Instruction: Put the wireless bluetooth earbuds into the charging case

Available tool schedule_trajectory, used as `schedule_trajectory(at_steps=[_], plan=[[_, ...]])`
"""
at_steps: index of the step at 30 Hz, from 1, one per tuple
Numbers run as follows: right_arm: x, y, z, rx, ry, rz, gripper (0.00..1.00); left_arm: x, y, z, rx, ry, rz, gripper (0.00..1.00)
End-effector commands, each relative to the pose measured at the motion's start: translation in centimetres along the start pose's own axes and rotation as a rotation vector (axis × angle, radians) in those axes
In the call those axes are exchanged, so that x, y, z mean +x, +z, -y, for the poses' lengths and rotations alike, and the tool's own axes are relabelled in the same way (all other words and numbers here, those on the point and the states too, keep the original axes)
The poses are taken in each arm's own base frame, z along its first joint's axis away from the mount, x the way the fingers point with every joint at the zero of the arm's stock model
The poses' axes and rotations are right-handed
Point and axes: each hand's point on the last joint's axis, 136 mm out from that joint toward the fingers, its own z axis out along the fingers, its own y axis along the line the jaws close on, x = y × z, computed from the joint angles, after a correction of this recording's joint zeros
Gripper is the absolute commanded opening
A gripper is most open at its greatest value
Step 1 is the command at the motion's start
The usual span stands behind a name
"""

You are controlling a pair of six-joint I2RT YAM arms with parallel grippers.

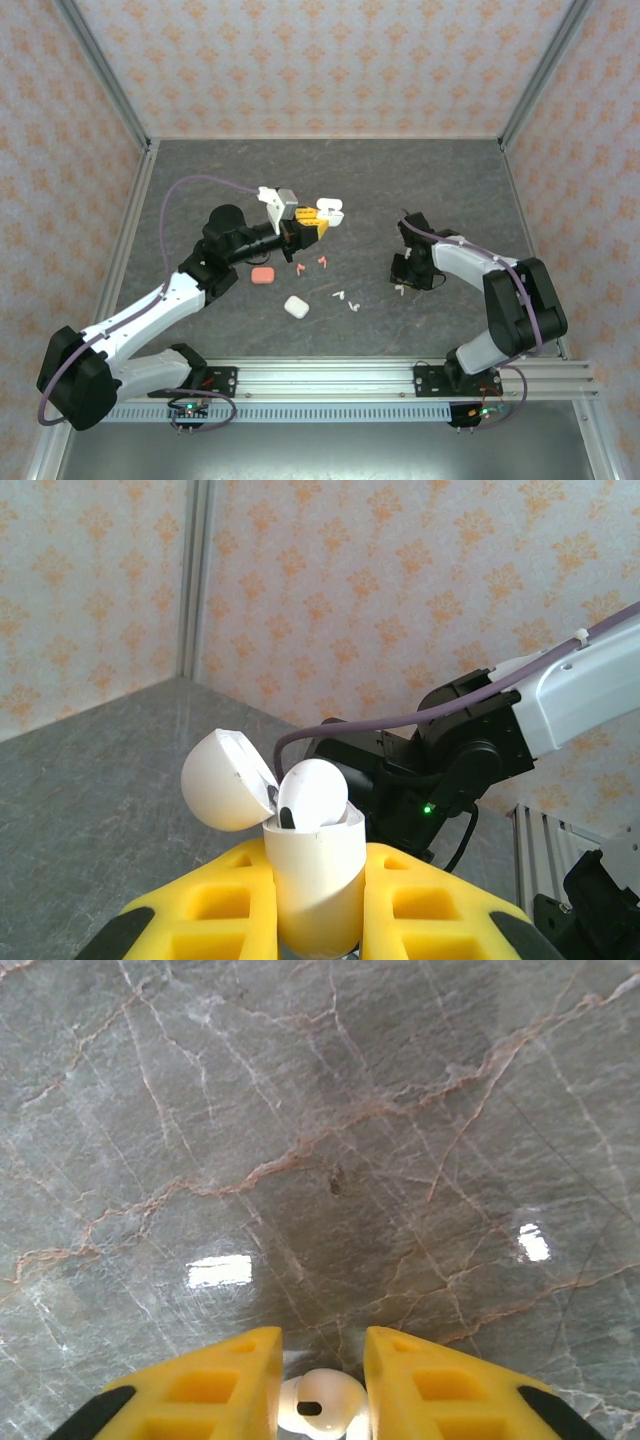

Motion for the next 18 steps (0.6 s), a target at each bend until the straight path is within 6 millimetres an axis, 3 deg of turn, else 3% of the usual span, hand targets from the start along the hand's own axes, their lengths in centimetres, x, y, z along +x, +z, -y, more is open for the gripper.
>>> schedule_trajectory(at_steps=[1, 9, 18], plan=[[0.0, -0.6, 0.4, 0.021, -0.014, -0.002, 0.33, -1.3, -0.3, 0.6, 0.004, 0.034, 0.041, 0.00], [0.1, -0.2, -0.7, -0.002, -0.054, -0.023, 0.38, -1.2, -0.3, 0.6, 0.005, 0.033, 0.040, 0.00], [2.3, -0.1, -0.2, 0.023, -0.035, -0.086, 0.38, -1.2, -0.3, 0.6, 0.001, 0.035, 0.038, 0.00]])
